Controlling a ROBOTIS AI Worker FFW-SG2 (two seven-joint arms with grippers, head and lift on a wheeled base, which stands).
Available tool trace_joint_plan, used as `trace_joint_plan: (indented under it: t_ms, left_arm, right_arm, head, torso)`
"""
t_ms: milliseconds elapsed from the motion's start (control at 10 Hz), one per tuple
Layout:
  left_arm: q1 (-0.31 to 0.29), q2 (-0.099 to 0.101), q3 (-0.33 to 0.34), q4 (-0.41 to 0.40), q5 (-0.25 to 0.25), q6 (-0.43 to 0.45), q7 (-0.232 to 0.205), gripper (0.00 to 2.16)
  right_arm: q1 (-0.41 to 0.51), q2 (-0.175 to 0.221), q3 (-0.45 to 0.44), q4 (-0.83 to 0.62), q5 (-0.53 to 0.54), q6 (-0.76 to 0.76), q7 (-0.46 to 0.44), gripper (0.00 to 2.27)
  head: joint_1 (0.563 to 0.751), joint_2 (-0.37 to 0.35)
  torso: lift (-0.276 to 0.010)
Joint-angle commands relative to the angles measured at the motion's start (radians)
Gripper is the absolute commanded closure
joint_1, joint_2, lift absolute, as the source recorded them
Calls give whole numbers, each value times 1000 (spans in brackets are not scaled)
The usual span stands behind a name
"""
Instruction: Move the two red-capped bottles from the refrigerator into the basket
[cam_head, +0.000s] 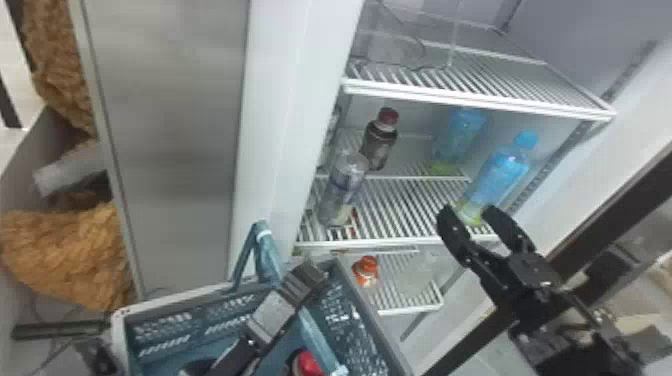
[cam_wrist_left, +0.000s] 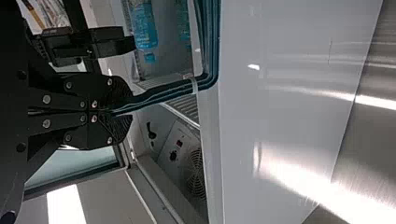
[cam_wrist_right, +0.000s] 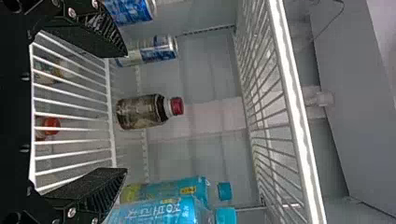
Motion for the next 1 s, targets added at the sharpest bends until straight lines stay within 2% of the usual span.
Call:
trace_joint_plan:
  t_ms: [0,400,900]
  left_arm:
    - [-5,2,-4,1,3,0,0,1204]
    - [-7,3,-4,6,5,-3,0,1204]
    - [-54,16,-46,35,20,-17,0,1204]
  right_arm:
    - [-44,0,8,46,16,-15,-4,139]
    - [-147,-1,38,149,54,-27,-30,137]
    - [-282,-18,114,286,90,-37,-53,131]
  head:
    - [695,-350]
    - [695,-350]
    - [695,-350]
  torso:
    - [0]
    - [0]
    - [0]
